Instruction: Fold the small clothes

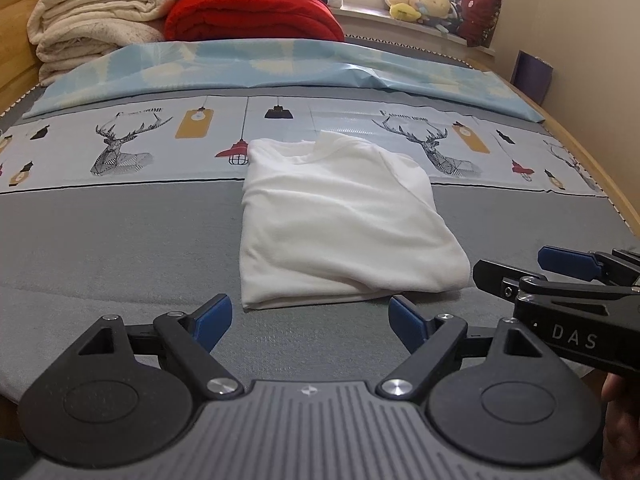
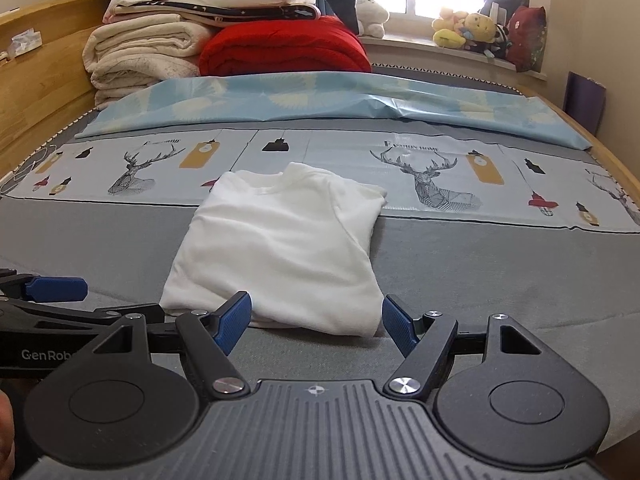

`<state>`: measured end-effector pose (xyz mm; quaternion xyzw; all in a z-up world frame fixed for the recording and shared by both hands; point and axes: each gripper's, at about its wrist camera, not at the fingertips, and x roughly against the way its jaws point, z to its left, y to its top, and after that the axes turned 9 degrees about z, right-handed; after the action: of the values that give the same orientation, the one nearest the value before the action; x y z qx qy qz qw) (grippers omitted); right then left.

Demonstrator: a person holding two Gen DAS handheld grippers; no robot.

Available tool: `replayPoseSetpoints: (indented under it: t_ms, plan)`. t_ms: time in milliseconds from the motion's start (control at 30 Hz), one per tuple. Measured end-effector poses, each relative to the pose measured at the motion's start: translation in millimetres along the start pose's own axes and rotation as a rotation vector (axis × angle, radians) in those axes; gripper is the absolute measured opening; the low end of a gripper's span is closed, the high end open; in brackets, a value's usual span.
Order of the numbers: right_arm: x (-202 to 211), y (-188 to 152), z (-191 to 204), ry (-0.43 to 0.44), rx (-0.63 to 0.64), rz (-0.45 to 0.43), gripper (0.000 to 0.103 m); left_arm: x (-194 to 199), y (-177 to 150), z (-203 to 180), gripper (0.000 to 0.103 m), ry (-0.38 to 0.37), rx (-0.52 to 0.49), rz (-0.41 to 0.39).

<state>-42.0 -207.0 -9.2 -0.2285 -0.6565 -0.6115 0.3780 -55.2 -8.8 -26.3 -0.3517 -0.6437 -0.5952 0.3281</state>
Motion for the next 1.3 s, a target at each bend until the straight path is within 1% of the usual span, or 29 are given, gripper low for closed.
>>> replayPoseSetpoints:
  t_ms: [1300]
  plan:
    - [0.1, 0.6, 0.5, 0.0, 0.01, 0.0, 0.073, 0.1, -1.1, 0.2, 0.089, -0.004, -0.002, -0.005]
